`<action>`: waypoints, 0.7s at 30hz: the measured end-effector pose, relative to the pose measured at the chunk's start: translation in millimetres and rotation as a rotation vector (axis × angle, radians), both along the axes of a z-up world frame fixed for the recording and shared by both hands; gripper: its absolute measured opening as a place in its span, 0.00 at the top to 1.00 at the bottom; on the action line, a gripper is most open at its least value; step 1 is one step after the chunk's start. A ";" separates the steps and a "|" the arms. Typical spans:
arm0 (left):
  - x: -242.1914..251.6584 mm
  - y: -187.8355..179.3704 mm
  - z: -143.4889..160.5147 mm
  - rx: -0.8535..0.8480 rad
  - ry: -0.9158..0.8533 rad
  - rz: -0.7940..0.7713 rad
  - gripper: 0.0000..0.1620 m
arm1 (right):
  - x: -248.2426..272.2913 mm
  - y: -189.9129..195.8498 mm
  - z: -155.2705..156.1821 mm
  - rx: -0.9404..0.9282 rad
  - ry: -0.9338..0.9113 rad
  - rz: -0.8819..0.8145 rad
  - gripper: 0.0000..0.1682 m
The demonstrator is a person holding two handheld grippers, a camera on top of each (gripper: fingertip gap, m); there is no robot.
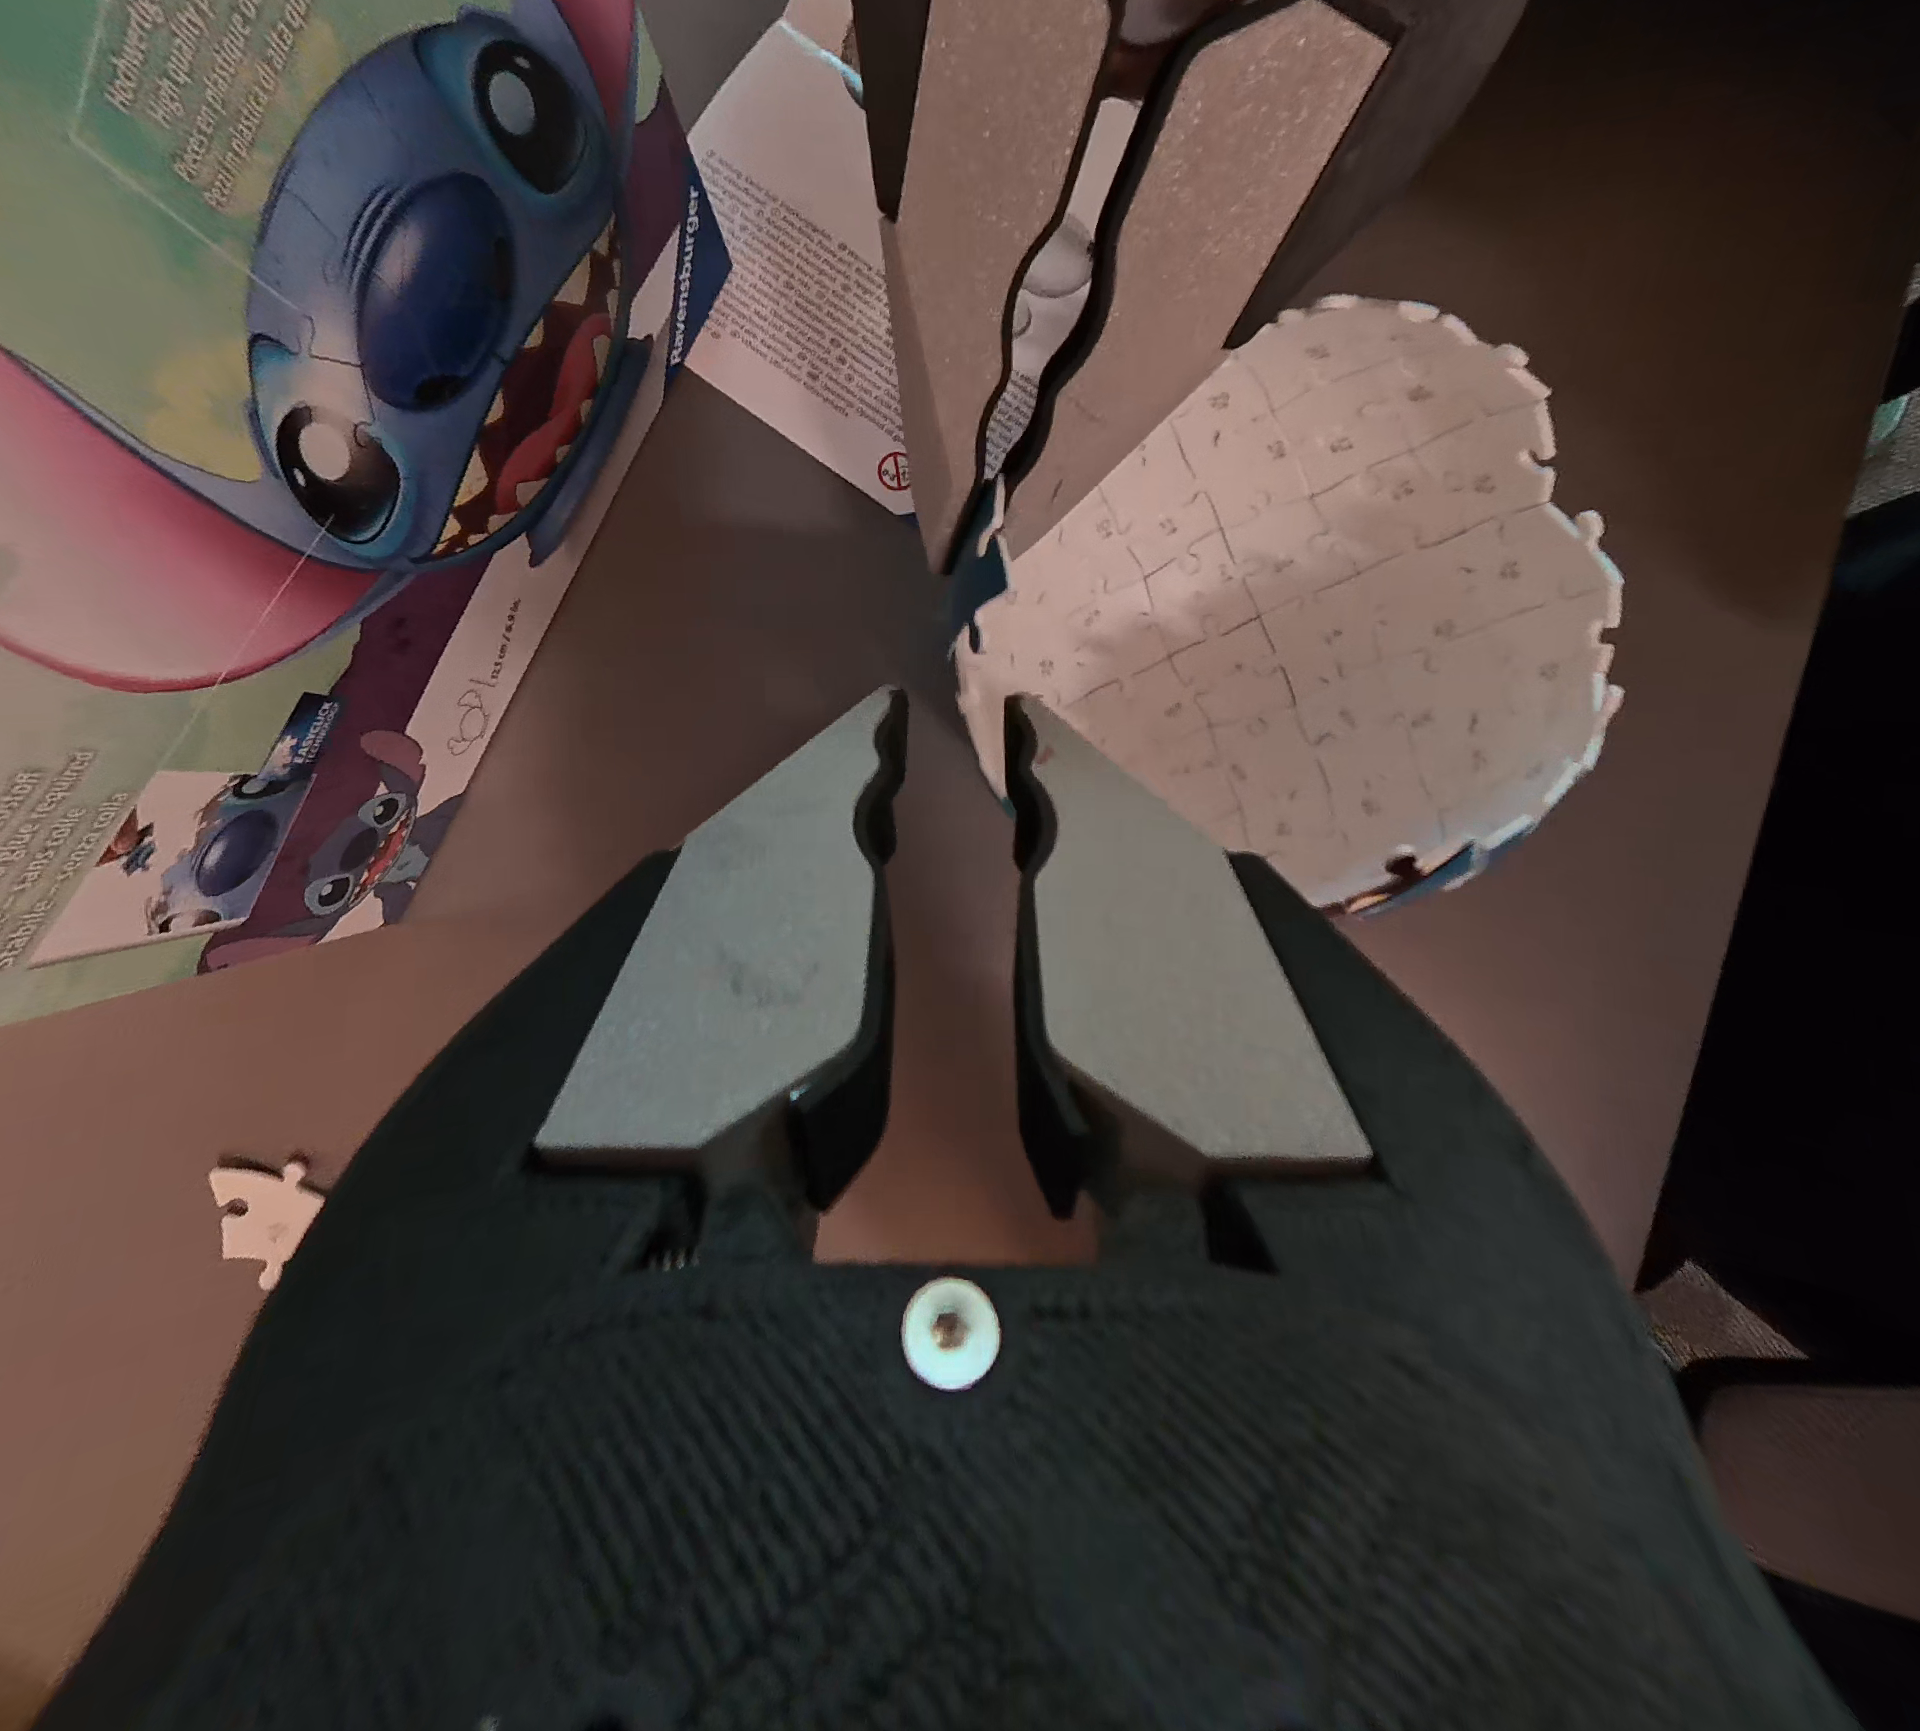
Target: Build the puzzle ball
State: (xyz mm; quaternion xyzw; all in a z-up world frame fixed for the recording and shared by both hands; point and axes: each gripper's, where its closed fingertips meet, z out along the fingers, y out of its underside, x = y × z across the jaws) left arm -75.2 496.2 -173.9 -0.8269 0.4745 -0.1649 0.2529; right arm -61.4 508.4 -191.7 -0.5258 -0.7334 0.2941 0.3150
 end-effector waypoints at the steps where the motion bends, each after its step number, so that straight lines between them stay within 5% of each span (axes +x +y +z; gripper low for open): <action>1: 1.1 0.5 0.0 0.005 0.001 0.000 0.91 | 0.1 0.0 0.1 0.001 -0.001 0.000 1.00; 14: 3.2 6.1 1.7 0.032 0.017 0.008 0.89 | 4.3 -0.2 12.5 -0.004 0.023 0.002 0.92; 21: -16.8 15.3 18.5 0.112 0.021 0.113 0.82 | 14.7 -0.7 50.1 0.049 0.100 -0.023 0.85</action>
